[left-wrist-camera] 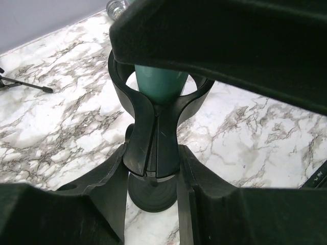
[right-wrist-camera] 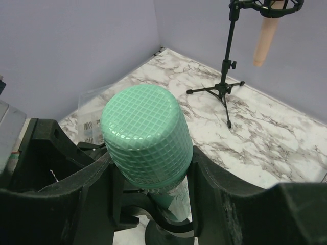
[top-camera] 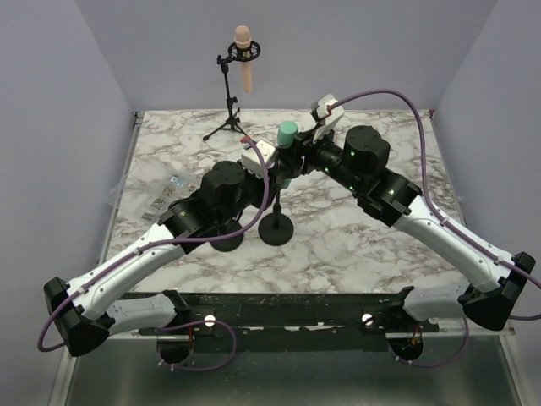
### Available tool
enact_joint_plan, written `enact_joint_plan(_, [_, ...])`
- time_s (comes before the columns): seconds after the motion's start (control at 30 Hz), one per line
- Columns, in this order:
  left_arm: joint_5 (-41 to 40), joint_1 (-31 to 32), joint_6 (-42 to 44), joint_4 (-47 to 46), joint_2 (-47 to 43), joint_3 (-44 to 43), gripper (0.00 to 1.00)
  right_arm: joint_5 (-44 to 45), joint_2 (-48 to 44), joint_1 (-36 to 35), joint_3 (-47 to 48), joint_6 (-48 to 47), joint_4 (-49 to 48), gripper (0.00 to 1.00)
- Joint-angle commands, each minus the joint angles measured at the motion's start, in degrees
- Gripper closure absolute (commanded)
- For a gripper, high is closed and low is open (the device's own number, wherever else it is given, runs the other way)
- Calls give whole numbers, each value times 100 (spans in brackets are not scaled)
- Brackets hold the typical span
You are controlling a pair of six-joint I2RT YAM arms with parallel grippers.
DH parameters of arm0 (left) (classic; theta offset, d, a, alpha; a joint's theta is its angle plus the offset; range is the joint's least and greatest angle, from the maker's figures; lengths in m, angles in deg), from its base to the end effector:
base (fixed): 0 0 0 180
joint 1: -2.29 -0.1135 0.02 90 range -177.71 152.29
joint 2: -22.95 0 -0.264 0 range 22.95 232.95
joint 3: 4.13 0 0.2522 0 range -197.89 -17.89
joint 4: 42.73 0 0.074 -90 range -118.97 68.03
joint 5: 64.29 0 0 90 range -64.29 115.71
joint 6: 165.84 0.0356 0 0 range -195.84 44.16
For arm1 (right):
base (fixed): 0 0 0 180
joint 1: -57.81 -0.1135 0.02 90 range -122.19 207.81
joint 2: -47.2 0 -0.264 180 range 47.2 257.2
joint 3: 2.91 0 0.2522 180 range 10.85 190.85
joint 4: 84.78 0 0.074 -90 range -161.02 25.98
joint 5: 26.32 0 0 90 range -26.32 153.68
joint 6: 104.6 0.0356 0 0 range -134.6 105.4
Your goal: Remove the microphone from the stand
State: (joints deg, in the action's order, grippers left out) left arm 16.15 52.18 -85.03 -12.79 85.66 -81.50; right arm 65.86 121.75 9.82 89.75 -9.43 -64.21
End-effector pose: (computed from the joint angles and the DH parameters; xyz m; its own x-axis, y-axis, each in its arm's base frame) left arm 0.1644 -0.1860 0.3832 -0.2716 0.0779 -0.9593 0.6155 0.7803 -0.1109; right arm 0.2010 0.2211 0.4417 -0.0932 0.0310 -0.9952 -0.7116 0.6971 0.0884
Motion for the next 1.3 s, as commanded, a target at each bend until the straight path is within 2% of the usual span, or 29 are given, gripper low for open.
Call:
enact_joint_plan(0.0, [91,-14,84,185,-42,135,100,-55,-172,-31,337,132,-236,96])
enact_joint_plan(0.2, [134,-14,67,149,-87,174,100,617,-403,-27,686,8,-257,98])
enact_joint_plan(0.37, [113,-14,67,133,-102,187,100,1272,-917,-31,567,-198,-597,99])
enact_joint_plan(0.57, [120,-14,83,104,-117,225,100,2224,-1773,-31,-374,-411,-1663,99])
enact_joint_plan(0.7, [135,-14,84,84,-104,222,100,3275,-2072,-30,-1018,-648,-2046,99])
enact_joint_plan(0.93, [156,-14,110,62,-118,180,100,4551,-1784,-27,-1779,-539,-1000,99])
enact_joint_plan(1.13, [87,-14,71,61,-128,130,100,4597,-1633,-24,-2434,683,81,99])
enact_joint_plan(1.27, [-2,-14,58,56,-138,97,89,4485,-1538,-18,-2567,971,320,99])
